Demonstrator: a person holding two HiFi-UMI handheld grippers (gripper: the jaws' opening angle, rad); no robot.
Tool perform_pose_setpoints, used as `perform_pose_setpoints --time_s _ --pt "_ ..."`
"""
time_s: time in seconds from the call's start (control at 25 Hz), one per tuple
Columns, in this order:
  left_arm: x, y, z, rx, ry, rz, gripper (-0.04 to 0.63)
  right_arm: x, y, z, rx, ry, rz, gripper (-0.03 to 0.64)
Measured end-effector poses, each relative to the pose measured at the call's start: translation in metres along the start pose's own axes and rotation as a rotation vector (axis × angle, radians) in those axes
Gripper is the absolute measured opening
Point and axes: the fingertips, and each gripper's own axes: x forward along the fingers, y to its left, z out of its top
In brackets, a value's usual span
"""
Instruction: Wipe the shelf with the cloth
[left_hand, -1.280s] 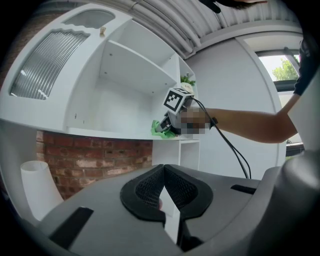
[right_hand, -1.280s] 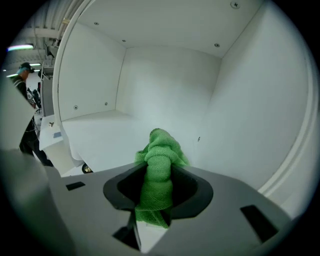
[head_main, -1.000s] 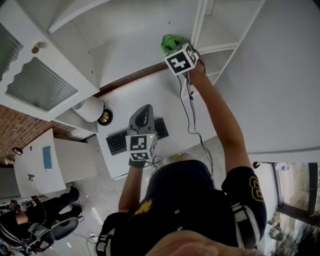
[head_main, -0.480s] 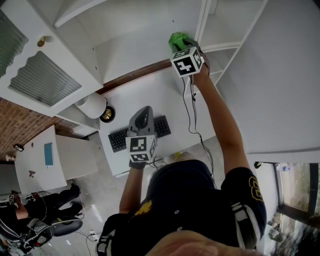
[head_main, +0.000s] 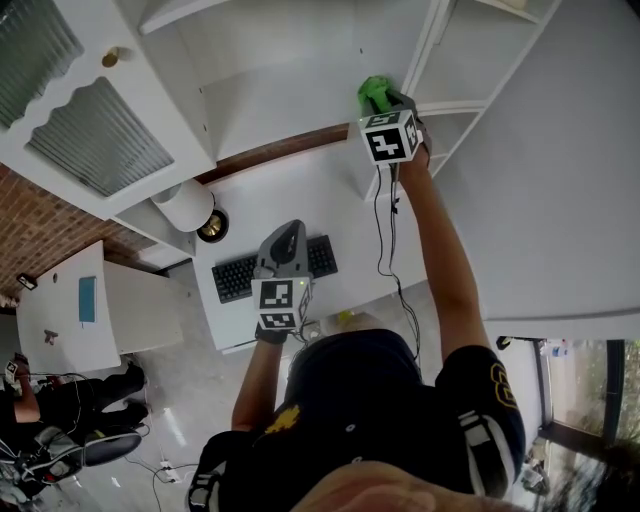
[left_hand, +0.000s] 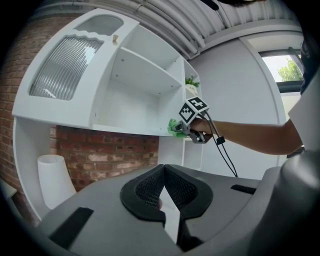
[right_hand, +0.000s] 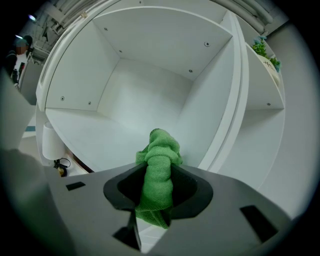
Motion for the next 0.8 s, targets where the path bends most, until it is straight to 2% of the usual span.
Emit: perform_pose_setpoints --time_s 0.2,0.6,0.68,0.8 --pt "-0.006 0.009 -0.001 -0.018 -0.007 0.023 0.018 -0.004 -0.002 -0.001 -0.013 0.006 -0.017 0.124" --pt "-0.029 0.013 0.010 -0.005 -0.053 0.029 0.018 -0.029 -0.009 -0.024 -0.067 0.035 -0.093 0.124" --pt "-0.037 0.016 0.009 0.000 -0.055 0.036 0.018 -0.038 -0.005 -0.037 -0.068 0.064 -0.084 0.125" --pt "-0.045 0.020 0.018 0.001 -0.078 0.044 0.018 -0.044 0.017 -0.076 -0.024 0.166 0.001 0.126"
